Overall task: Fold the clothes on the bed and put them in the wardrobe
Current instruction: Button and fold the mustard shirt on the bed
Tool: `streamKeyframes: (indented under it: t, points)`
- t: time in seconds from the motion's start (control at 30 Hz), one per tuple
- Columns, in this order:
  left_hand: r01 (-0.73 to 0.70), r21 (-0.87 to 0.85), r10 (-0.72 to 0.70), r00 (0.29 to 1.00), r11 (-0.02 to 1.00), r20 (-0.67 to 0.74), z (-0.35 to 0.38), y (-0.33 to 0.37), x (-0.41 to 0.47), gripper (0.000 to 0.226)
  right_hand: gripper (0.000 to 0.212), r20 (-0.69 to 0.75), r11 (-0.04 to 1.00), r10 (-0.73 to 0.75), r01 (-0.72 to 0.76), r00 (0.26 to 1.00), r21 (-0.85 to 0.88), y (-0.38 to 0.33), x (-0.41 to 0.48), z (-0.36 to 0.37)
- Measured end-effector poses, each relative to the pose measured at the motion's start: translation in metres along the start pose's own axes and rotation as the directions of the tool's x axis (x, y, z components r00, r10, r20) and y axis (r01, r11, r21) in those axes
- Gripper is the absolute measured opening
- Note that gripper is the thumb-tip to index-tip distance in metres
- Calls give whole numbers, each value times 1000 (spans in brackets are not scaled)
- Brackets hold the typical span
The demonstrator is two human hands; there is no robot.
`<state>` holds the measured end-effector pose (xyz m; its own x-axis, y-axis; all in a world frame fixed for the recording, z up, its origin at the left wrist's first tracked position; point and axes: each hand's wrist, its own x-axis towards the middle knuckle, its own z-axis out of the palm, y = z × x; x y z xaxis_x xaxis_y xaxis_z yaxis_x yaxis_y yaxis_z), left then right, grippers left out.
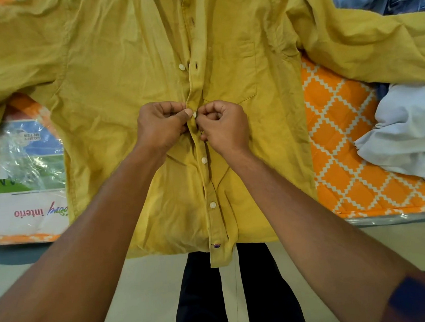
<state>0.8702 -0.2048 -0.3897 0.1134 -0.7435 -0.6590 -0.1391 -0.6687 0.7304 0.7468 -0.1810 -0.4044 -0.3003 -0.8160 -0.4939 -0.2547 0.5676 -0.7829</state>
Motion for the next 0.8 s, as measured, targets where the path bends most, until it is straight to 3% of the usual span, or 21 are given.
streamKeyframes:
  t: [0.2,0.63,0.7,0.8]
  points:
    - [-14,-1,14,999,1000,-37,1,-6,0,5,5,-12,967,13,-10,1000,255,8,-11,-3]
    - [23,0,-23,1000,1000,-17,1,0,0,7,3,-33,986,-65,69,997,149,12,-5,2]
    - [7,3,-7,1000,1000,-3,-1,0,-1,6,13,-33,989,-75,79,997,127,12,-3,2]
    - [-38,130,46,997,991,-57,2,-1,-2,11,13,-53,990,-122,125,991,70,12,-4,5]
